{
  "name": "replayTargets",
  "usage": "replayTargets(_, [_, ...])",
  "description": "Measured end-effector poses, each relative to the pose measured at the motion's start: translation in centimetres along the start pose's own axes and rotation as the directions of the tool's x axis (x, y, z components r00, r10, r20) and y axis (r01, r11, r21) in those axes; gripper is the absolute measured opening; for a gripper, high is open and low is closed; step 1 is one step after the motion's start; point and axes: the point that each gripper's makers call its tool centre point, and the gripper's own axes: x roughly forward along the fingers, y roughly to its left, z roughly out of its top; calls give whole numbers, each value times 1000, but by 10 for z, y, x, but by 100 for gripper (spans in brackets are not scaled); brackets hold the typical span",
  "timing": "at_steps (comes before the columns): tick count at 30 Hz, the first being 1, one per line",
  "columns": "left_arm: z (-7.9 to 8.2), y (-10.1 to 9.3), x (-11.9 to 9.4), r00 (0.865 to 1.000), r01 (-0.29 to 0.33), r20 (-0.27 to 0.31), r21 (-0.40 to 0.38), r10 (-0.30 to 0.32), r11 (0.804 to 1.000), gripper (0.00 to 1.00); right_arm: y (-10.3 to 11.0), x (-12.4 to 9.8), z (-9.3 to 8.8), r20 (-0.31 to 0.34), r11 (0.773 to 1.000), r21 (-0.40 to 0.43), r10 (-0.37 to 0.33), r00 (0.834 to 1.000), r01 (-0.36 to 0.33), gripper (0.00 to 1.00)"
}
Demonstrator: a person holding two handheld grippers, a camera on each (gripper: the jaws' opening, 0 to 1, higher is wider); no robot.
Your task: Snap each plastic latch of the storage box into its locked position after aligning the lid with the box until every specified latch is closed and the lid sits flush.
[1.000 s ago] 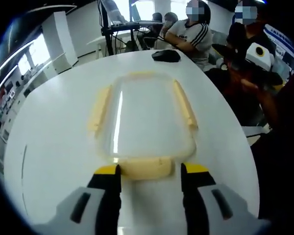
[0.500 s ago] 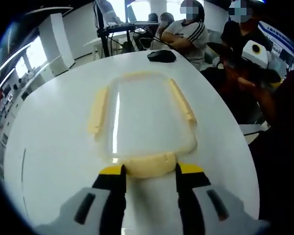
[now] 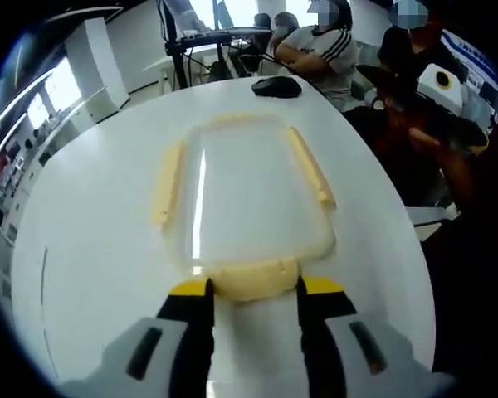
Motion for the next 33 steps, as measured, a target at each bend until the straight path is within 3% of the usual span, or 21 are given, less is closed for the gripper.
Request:
replayTargets(15, [-1, -5, 0, 998, 1, -68, -30, -3, 1000, 38, -2, -1, -1, -3, 1000, 2, 0, 1000, 0, 93])
replayTargets(33, [-5, -14, -3, 994, 18, -109, -22, -20, 1000, 38, -4, -3, -2, -9, 1000, 4, -13, 1000, 13, 92])
